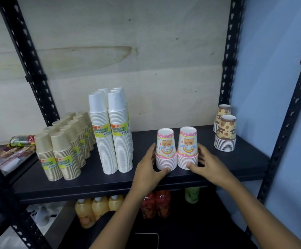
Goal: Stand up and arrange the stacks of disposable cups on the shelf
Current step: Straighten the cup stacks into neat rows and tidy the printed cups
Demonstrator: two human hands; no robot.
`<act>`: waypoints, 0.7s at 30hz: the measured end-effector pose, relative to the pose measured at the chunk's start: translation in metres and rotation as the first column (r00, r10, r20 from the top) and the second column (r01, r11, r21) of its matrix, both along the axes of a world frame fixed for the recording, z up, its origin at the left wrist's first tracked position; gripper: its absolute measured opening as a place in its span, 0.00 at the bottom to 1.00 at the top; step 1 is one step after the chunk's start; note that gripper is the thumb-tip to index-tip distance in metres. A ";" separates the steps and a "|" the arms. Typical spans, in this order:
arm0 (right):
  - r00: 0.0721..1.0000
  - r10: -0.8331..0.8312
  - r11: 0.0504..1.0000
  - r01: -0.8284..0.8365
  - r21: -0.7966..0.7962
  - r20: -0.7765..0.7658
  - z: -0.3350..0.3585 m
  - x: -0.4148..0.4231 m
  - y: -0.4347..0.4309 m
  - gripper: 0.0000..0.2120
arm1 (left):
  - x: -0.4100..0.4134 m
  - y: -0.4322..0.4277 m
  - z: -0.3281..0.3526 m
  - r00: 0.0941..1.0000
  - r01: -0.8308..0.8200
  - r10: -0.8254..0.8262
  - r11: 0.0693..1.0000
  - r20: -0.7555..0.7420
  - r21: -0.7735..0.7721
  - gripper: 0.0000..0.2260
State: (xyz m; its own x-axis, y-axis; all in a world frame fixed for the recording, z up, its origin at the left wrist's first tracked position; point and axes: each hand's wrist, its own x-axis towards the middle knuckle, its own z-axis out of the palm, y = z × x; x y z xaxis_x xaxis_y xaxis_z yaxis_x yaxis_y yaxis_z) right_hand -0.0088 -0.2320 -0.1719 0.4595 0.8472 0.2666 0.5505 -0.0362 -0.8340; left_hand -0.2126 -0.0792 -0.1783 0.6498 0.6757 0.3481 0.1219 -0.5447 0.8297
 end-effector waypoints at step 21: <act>0.901 -0.358 0.910 0.278 0.308 0.246 0.117 0.014 -0.076 0.30 | 0.070 -0.042 0.166 0.998 0.060 -0.066 0.932 0.004 0.358 0.31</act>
